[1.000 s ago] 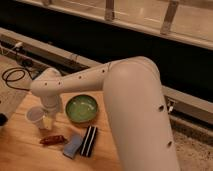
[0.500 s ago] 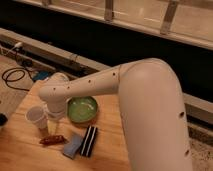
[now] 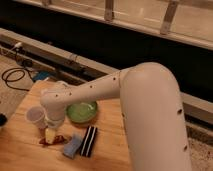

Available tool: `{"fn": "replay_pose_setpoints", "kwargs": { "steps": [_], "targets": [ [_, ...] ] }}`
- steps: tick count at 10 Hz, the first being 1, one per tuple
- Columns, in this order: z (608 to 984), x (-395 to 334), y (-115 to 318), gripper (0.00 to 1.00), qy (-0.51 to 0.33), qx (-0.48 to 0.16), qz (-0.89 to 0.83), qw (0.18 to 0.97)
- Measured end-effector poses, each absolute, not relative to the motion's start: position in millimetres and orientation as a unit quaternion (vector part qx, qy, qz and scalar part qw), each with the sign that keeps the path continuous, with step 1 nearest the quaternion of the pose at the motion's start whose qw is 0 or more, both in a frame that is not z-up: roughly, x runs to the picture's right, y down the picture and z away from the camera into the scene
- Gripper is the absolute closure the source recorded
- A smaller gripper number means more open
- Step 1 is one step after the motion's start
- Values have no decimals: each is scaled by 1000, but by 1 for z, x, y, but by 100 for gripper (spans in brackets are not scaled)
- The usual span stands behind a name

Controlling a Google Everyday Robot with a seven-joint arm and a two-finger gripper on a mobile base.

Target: Drag the pepper across the table

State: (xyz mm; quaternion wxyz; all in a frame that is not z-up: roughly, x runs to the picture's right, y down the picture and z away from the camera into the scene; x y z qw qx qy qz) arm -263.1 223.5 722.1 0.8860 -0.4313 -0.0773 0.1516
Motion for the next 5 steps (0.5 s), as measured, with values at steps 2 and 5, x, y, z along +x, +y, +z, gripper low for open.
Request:
{"fn": "replay_pose_setpoints", "kwargs": {
  "steps": [2, 5],
  "targets": [
    [725, -271, 230, 35, -83, -437, 146, 884],
    [726, -275, 232, 35, -83, -437, 143, 884]
  ]
}}
